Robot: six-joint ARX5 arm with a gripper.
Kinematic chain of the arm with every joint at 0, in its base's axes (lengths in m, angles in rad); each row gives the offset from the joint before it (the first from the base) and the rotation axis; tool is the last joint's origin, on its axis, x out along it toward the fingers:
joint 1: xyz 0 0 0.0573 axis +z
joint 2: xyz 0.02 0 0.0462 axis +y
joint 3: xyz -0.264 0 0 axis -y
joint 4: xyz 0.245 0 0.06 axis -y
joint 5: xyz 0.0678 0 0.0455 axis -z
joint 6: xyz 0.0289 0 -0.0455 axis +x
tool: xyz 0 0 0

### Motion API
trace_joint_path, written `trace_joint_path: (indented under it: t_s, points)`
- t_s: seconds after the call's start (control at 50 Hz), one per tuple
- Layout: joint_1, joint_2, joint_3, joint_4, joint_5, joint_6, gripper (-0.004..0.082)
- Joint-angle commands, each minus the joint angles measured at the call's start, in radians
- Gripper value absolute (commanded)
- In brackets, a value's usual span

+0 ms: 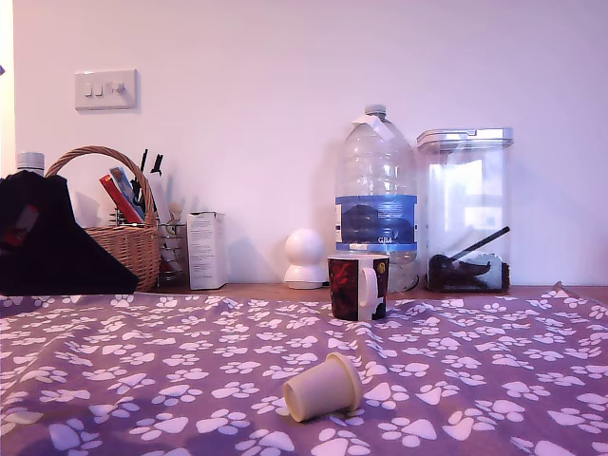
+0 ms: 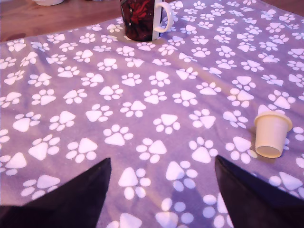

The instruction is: Pick up the coffee capsules from the table one by one and drop them inside the nearest coffee cup

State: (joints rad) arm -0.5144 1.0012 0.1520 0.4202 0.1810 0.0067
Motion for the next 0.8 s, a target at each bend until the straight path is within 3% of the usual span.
trace_joint_path:
  t_s: [0.0,0.2,0.3,0.46,0.64,0.78]
  points:
    - [0.004,-0.006,-0.014,0.008,-0.002,-0.008,0.0625]
    - [0.003,-0.006,-0.014,-0.004,0.041,-0.014,0.0625]
    - [-0.008,-0.006,-0.014,0.019,0.129,-0.007,0.0625]
    - [-0.044,-0.006,-0.014,0.030,0.185,0.011,0.0625]
    - [-0.110,0.001,-0.014,0.064,0.187,0.031,0.0625]
    - [-0.148,0.036,-0.014,0.090,0.130,0.084,0.0624]
